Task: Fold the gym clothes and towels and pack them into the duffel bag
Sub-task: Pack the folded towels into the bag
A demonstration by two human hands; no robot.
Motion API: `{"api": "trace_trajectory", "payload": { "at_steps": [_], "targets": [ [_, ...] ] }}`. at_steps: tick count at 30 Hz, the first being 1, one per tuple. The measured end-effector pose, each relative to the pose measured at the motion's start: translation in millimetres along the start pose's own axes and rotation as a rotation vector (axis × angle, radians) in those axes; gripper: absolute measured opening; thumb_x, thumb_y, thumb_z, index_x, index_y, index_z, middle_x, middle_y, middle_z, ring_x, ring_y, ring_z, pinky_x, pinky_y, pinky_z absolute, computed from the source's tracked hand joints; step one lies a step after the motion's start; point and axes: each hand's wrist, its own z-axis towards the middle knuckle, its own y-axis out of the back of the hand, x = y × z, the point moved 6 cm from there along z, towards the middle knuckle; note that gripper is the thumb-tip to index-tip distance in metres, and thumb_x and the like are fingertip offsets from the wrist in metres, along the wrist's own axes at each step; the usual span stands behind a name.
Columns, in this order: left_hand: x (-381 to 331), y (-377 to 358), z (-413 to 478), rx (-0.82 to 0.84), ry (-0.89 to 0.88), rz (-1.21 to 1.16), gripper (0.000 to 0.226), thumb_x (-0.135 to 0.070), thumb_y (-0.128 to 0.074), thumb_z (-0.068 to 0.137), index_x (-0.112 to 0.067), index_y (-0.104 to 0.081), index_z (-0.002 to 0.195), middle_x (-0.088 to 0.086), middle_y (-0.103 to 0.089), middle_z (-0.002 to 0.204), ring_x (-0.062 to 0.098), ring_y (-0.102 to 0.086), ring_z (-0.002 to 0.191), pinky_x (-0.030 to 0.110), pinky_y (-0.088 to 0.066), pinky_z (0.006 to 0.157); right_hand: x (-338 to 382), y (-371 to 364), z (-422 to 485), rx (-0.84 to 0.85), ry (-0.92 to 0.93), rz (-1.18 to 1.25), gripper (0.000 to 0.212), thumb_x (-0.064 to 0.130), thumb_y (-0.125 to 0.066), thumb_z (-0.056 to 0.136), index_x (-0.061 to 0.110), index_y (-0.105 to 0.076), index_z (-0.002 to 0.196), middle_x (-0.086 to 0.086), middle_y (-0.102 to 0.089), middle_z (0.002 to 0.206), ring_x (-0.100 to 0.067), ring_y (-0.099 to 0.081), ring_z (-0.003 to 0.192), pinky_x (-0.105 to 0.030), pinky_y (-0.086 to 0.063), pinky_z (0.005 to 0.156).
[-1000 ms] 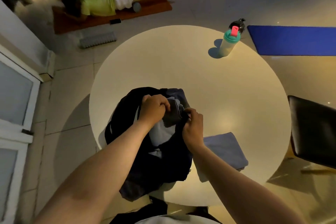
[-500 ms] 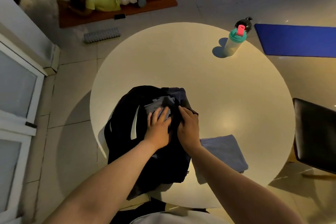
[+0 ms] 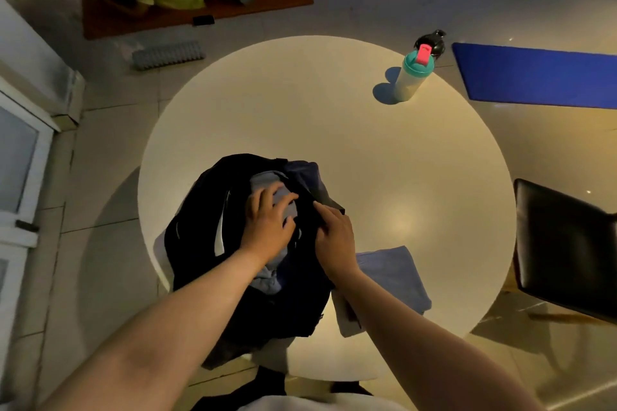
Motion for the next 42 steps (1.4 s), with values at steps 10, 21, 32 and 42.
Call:
{"api": "trace_trajectory", "payload": {
  "at_steps": [10, 21, 32, 42],
  "targets": [
    [8.4, -22.6, 3.8, 0.366, 0.180, 0.033, 0.063, -0.028, -0.048, 0.100, -0.019, -0.025, 0.158, 0.003, 0.007, 0.169, 0.018, 0.011, 0.154, 0.041, -0.012, 0.124, 2.4, 12.8, -12.9, -0.098, 0.012, 0.095, 0.050, -0.006, -0.048, 0.088, 0.017, -0.067, 0.129, 0.002, -0.066, 0.127, -0.011, -0.051, 0.113, 0.003, -0.024, 0.090],
    [2.9, -8.5, 0.5, 0.156, 0.288, -0.360, 0.048, -0.022, -0.055, 0.100, -0.019, -0.049, 0.147, 0.004, -0.024, 0.165, 0.021, -0.012, 0.153, 0.036, -0.012, 0.123, -10.1, 7.8, -18.2, -0.010, -0.035, 0.137, 0.054, -0.003, -0.043, 0.088, 0.021, -0.065, 0.132, 0.001, -0.066, 0.129, -0.018, -0.056, 0.117, -0.030, -0.044, 0.105],
    [-98.2, 13.9, -76.2, -0.269, 0.049, -0.360, 0.020, -0.022, -0.047, 0.103, -0.021, -0.062, 0.116, -0.004, -0.060, 0.104, 0.012, -0.054, 0.094, 0.026, -0.046, 0.082, -46.1, 39.7, -45.7, 0.008, -0.004, 0.229, 0.011, 0.018, -0.054, 0.099, 0.023, -0.062, 0.095, 0.011, -0.060, 0.093, -0.011, -0.058, 0.090, -0.031, -0.052, 0.079],
    [-155.4, -120.9, -118.7, 0.246, 0.465, -0.339, 0.049, -0.023, -0.053, 0.099, -0.023, -0.042, 0.147, 0.004, -0.030, 0.155, 0.031, -0.035, 0.137, 0.040, -0.039, 0.106, -168.2, 91.5, -75.4, 0.116, -0.343, -0.192, 0.028, 0.022, -0.054, 0.096, 0.025, -0.064, 0.122, -0.009, -0.061, 0.125, -0.029, -0.056, 0.115, -0.041, -0.048, 0.094]
  ]
}}
